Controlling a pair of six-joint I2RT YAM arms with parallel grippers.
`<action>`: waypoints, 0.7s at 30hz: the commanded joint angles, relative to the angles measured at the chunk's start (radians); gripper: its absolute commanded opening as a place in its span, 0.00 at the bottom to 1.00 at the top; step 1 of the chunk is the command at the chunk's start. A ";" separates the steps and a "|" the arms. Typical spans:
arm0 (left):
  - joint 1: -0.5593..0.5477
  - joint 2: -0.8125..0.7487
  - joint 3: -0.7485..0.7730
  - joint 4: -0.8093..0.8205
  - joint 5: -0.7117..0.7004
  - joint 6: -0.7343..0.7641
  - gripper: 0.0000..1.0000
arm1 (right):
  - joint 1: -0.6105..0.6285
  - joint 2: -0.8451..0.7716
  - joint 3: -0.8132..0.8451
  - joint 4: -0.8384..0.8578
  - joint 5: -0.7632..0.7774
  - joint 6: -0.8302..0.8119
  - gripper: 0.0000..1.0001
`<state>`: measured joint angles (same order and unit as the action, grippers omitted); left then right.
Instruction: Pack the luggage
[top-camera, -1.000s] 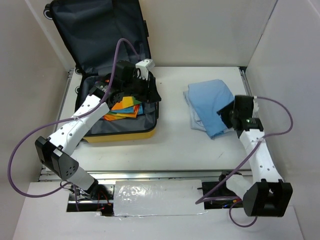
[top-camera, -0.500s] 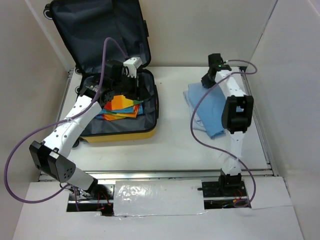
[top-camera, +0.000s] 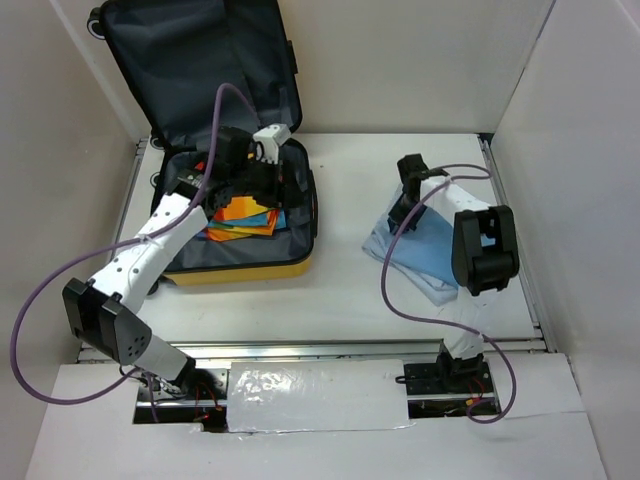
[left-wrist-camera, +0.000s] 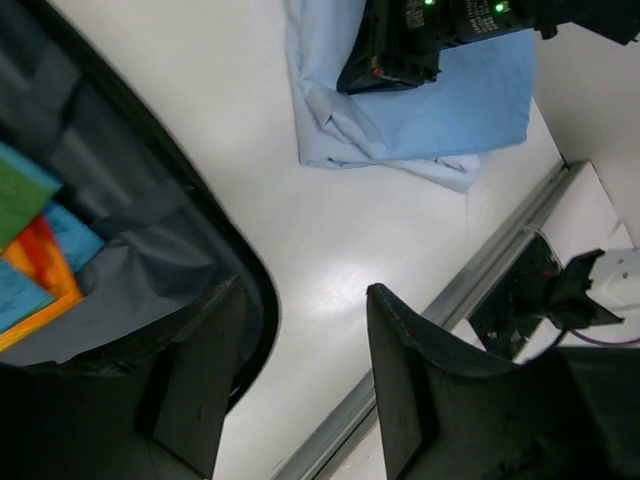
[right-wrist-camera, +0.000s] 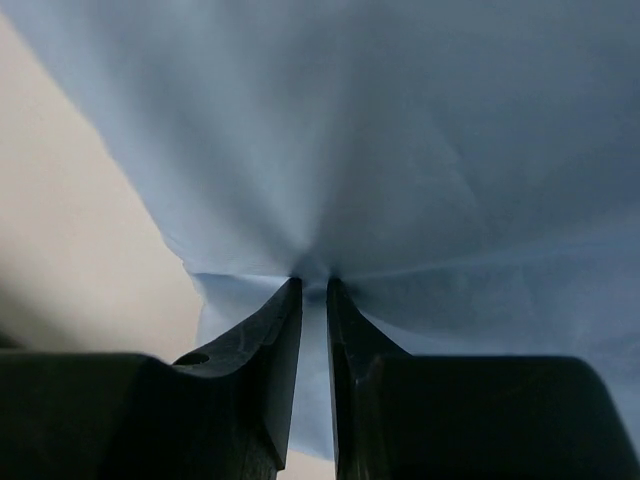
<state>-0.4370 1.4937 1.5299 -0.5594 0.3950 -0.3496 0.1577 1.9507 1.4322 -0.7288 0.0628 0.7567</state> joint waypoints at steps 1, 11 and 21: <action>-0.096 0.048 0.044 0.041 0.054 -0.034 0.64 | 0.002 -0.110 -0.120 -0.015 -0.017 -0.094 0.24; -0.348 0.296 0.141 0.046 -0.034 -0.285 0.74 | -0.006 -0.381 -0.046 -0.092 -0.040 -0.142 0.57; -0.410 0.499 0.142 0.181 -0.206 -0.534 0.93 | -0.125 -0.737 -0.202 -0.110 -0.050 -0.151 0.64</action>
<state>-0.8246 1.9106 1.6276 -0.4309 0.2718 -0.7677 0.0502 1.3045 1.2667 -0.7956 0.0181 0.6289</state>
